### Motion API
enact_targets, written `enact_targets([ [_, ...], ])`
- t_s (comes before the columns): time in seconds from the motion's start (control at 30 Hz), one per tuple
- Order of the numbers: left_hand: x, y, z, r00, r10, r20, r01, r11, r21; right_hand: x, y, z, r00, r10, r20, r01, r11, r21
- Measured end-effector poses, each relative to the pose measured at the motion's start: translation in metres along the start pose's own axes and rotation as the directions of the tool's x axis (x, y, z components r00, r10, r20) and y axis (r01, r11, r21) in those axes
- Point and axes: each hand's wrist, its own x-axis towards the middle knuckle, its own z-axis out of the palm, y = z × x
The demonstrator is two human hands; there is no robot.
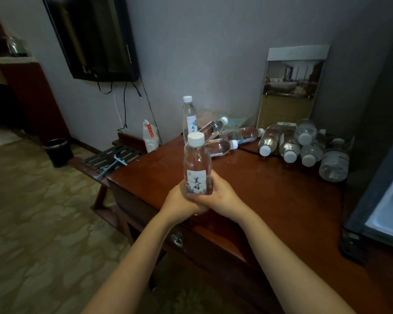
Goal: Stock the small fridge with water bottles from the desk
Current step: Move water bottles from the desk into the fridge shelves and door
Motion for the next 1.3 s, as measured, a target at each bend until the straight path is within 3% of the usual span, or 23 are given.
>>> enact_targets([
  [0.17, -0.023, 0.016, 0.019, 0.997, -0.045, 0.069, 0.049, 0.997, -0.067, -0.037, -0.007, -0.018, 0.998, 0.038, -0.046, -0.039, 0.999, -0.001],
  [0.33, -0.054, 0.044, 0.061, 0.989, 0.023, 0.147, -0.016, 0.999, -0.048, -0.096, -0.006, -0.047, 0.986, 0.088, -0.14, -0.086, 0.996, 0.02],
  [0.53, -0.094, 0.081, 0.137, 0.945, 0.139, 0.295, -0.121, 0.989, -0.079, -0.196, -0.003, -0.092, 0.929, 0.127, -0.348, -0.132, 0.991, 0.008],
  [0.73, -0.129, 0.123, 0.215, 0.857, 0.213, 0.469, -0.167, 0.976, -0.137, -0.291, -0.011, -0.139, 0.842, 0.149, -0.518, -0.198, 0.979, -0.039],
  [0.93, -0.167, 0.182, 0.28, 0.694, 0.328, 0.641, -0.268, 0.944, -0.193, -0.381, -0.033, -0.174, 0.688, 0.166, -0.707, -0.267, 0.963, -0.034],
  [1.0, -0.187, 0.205, 0.296, 0.649, 0.393, 0.651, -0.302, 0.919, -0.254, -0.411, -0.05, -0.182, 0.62, 0.109, -0.777, -0.268, 0.96, -0.08],
  [1.1, -0.215, 0.243, 0.301, 0.618, 0.528, 0.583, -0.377, 0.849, -0.37, -0.44, -0.097, -0.189, 0.578, -0.031, -0.816, -0.271, 0.935, -0.228],
  [1.2, -0.24, 0.297, 0.291, 0.517, 0.707, 0.483, -0.483, 0.706, -0.518, -0.464, -0.158, -0.2, 0.532, -0.215, -0.819, -0.217, 0.9, -0.378],
  [1.3, -0.26, 0.358, 0.275, 0.396, 0.864, 0.312, -0.597, 0.5, -0.628, -0.482, -0.223, -0.211, 0.437, -0.41, -0.801, -0.191, 0.827, -0.528],
])
